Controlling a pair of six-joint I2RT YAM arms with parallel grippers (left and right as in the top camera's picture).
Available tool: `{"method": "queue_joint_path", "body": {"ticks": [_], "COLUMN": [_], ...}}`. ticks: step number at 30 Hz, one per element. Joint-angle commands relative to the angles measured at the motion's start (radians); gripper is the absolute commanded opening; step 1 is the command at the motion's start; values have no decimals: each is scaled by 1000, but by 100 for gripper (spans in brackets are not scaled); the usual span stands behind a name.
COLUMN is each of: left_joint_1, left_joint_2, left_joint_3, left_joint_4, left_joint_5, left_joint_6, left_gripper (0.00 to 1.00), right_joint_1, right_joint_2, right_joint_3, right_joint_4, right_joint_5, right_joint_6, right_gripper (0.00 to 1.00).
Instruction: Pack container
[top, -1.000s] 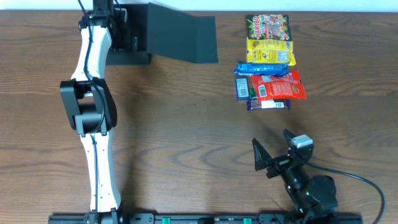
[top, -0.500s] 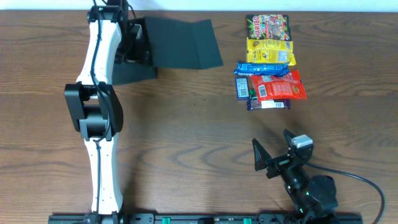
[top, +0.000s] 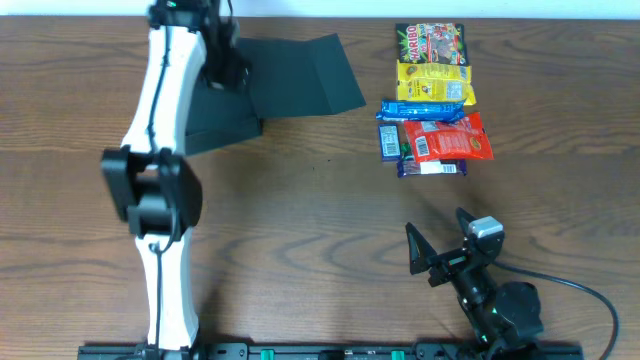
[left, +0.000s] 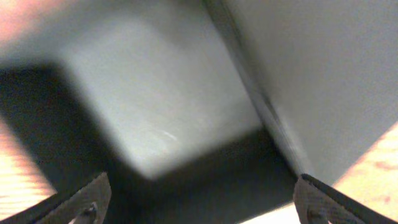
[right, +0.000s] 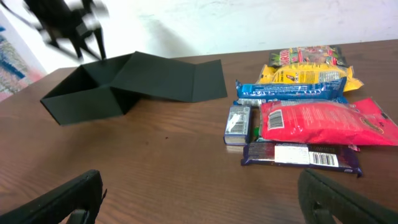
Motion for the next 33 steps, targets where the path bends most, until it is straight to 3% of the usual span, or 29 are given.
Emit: {"method": "queue_joint_path", "body": {"ticks": [1, 9, 14, 21, 30, 33], "left_joint_1": [12, 15, 36, 124, 156, 165], "left_joint_2": [-142, -190, -171, -91, 75, 122], "left_joint_3": [11, 11, 6, 2, 2, 2], "left_joint_4": [62, 240, 223, 214, 253, 237], "left_joint_5": [-55, -56, -90, -139, -138, -153], "left_joint_6": [76, 79, 75, -39, 73, -37], "left_gripper": [95, 96, 95, 96, 95, 95], "right_joint_1": [8, 8, 8, 8, 8, 8], "right_joint_2": [-5, -5, -5, -5, -5, -5], "right_joint_3": [-7, -7, -7, -7, -7, -7], "right_joint_4": [-1, -1, -1, -1, -1, -1], "right_joint_5": [0, 0, 0, 0, 0, 0], "right_joint_6": [1, 1, 1, 1, 1, 1], "right_gripper": [99, 99, 99, 99, 99, 99]}}
